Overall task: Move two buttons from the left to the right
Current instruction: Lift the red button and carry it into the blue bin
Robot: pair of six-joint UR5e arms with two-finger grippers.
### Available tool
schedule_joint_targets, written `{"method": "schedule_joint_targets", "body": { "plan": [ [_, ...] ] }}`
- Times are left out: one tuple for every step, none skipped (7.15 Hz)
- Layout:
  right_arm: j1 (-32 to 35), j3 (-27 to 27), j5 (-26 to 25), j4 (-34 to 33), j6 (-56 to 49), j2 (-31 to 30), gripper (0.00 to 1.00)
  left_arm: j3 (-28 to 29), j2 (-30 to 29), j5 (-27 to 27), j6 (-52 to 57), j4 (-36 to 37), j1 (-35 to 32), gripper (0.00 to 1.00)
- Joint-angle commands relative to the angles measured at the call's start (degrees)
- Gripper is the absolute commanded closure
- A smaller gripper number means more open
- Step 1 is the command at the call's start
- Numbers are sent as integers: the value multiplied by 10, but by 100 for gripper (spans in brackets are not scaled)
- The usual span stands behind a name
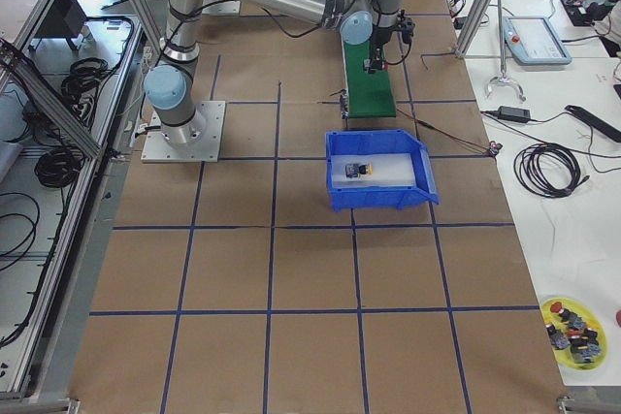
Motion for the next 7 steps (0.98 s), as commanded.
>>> {"method": "schedule_joint_targets", "body": {
  "plan": [
    [-107,-54,0,44,-150,-7,96,0,0,0,0,0,0,0],
    [-144,-82,1,42,-223,3,96,0,0,0,0,0,0,0],
    [-177,-100,2,41,-275,9,96,0,-1,0,0,0,0,0],
    [-201,-104,3,33,-326,17,95,0,0,0,0,0,0,0],
    [-210,-103,4,28,-348,37,95,0,0,1,0,0,0,0],
    [-210,-102,5,27,-344,65,95,0,0,1,0,0,0,0],
    [-210,-102,5,16,-343,89,95,0,0,1,0,0,0,0]
  ]
}}
